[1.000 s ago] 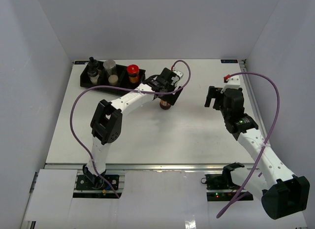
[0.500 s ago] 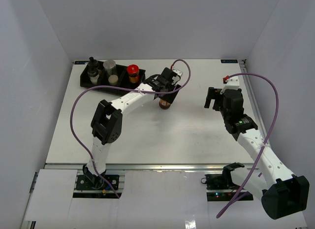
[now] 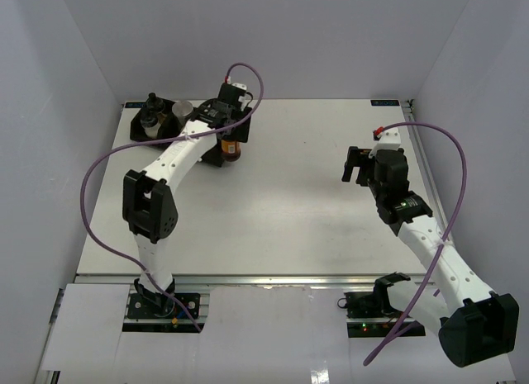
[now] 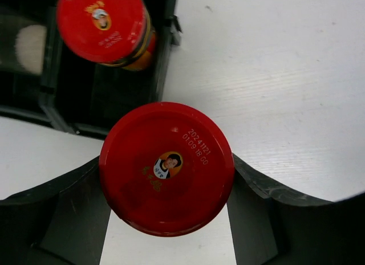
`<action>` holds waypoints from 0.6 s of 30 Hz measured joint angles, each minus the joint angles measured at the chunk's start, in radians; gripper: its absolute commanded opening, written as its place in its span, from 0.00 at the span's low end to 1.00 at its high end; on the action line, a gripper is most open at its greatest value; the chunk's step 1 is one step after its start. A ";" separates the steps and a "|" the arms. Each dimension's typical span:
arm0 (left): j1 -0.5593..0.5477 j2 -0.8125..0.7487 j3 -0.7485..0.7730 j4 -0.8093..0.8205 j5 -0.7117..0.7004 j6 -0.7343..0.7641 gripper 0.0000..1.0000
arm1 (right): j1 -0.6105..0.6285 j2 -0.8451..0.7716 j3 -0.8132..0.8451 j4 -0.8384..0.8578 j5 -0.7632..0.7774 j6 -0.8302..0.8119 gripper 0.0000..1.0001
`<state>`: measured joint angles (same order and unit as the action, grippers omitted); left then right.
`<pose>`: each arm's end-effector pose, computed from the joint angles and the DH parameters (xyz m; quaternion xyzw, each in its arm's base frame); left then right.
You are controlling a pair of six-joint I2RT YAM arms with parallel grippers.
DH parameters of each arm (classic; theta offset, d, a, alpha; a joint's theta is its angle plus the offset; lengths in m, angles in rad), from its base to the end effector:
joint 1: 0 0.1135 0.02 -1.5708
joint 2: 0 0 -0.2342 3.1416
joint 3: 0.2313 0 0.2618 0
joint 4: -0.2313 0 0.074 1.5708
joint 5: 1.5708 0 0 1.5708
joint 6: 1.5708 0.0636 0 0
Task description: Organize the condiment bottles
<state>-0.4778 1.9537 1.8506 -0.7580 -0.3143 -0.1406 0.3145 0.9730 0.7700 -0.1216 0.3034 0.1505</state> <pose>0.4129 -0.1917 0.2622 0.1018 0.9221 0.0354 0.3715 0.2698 0.0678 0.2715 0.0221 0.8073 0.0135 0.5896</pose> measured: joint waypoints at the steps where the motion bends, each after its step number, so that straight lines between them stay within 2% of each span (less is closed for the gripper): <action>1: 0.015 -0.021 -0.011 0.006 -0.009 0.001 0.00 | 0.000 0.003 0.000 0.000 -0.002 0.000 0.95; 7: 0.078 -0.078 -0.032 0.046 -0.067 0.020 0.00 | 0.000 0.013 0.000 0.001 -0.007 0.000 0.95; 18: 0.107 -0.077 -0.032 0.099 -0.041 0.065 0.00 | 0.000 0.017 0.000 0.018 -0.019 0.000 0.95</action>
<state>-0.3710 1.8766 1.8191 -0.6591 -0.3553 -0.0758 0.3141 0.9905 0.7700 -0.1038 0.2848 0.1501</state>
